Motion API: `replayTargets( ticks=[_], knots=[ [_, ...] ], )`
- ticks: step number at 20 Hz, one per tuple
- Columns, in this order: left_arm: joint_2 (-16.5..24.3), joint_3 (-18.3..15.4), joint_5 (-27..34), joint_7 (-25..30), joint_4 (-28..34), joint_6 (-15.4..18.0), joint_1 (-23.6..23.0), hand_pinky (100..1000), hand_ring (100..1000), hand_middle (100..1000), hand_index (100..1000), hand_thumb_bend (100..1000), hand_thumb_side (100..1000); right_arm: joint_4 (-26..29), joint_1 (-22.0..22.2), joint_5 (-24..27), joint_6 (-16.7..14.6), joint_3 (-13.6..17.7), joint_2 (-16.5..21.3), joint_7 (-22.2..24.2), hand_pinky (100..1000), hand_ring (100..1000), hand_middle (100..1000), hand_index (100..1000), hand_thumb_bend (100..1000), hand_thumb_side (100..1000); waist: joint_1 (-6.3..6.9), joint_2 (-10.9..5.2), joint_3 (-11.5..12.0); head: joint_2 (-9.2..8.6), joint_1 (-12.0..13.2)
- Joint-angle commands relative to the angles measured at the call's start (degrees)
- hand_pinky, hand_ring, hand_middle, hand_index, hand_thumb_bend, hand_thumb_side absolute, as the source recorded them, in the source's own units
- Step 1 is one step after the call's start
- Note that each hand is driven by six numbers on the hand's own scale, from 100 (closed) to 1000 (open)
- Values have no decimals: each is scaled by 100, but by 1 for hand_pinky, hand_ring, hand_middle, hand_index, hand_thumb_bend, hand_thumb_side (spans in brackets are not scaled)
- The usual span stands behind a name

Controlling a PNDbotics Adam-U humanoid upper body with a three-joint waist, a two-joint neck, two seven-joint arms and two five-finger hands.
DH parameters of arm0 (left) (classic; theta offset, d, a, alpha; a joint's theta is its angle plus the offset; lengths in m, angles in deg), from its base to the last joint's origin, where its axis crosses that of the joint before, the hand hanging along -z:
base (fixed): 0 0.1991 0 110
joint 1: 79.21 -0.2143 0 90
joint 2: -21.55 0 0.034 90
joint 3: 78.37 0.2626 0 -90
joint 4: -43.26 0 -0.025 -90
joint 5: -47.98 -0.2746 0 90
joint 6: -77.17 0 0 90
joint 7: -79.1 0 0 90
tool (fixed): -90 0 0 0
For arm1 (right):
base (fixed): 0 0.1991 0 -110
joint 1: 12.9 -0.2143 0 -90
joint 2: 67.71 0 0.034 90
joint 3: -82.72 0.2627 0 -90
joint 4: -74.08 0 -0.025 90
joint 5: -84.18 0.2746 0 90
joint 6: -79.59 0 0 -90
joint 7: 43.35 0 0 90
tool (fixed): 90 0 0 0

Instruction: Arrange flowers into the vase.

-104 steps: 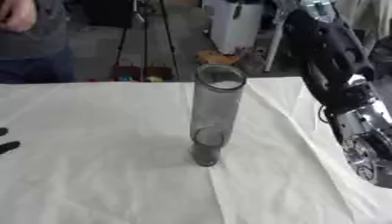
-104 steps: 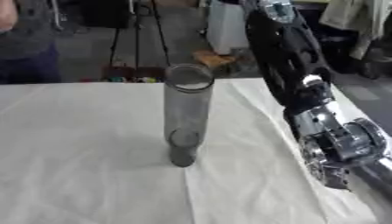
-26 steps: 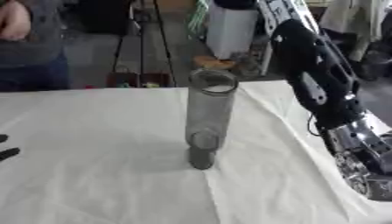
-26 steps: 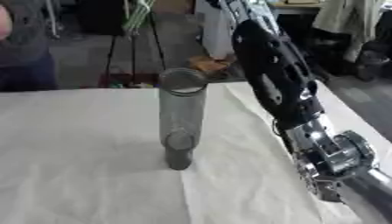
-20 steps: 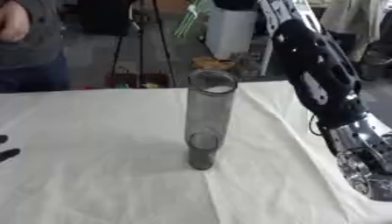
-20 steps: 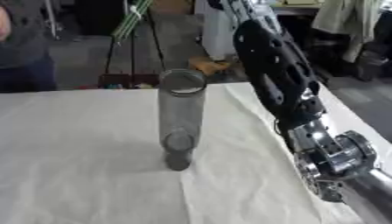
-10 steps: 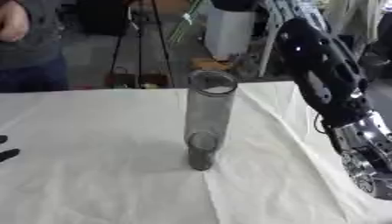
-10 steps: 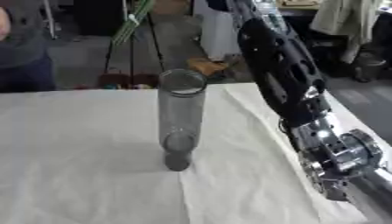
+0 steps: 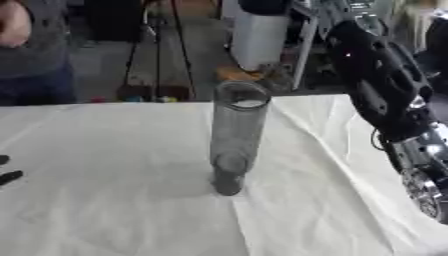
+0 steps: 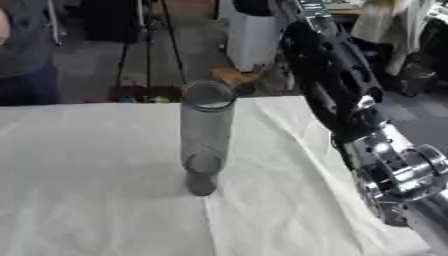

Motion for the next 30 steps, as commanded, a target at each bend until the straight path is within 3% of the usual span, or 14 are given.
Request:
replayTargets(
  ticks=[1,11,21,26,30],
  knots=[
    [52,-43,-12,-16,56,19,43,706,941,650,792,964,781,-135,-122,-15,-709,-9,346,584,100,100,277,549,100,355,16,-65,-20,0,19],
    [90,-56,-22,-23,46,21,15,707,943,651,792,964,781,-352,-69,59,-1361,-173,789,984,100,100,253,516,100,304,-25,-71,-26,30,44],
    [151,-58,-50,-24,18,36,-24,706,944,652,792,962,781,-20,247,-207,-2700,-749,1512,993,100,100,140,409,100,229,-161,-100,-79,78,108],
    [163,-52,-57,-21,9,42,-29,707,944,652,793,961,781,231,373,-298,-2782,-857,1666,993,100,100,100,354,100,213,-192,-88,-92,86,109],
    [165,-50,-58,-17,5,43,-22,707,945,652,793,961,781,448,421,-368,-2784,-920,1684,993,100,100,100,407,100,198,-195,-72,-97,80,105]
  ],
)
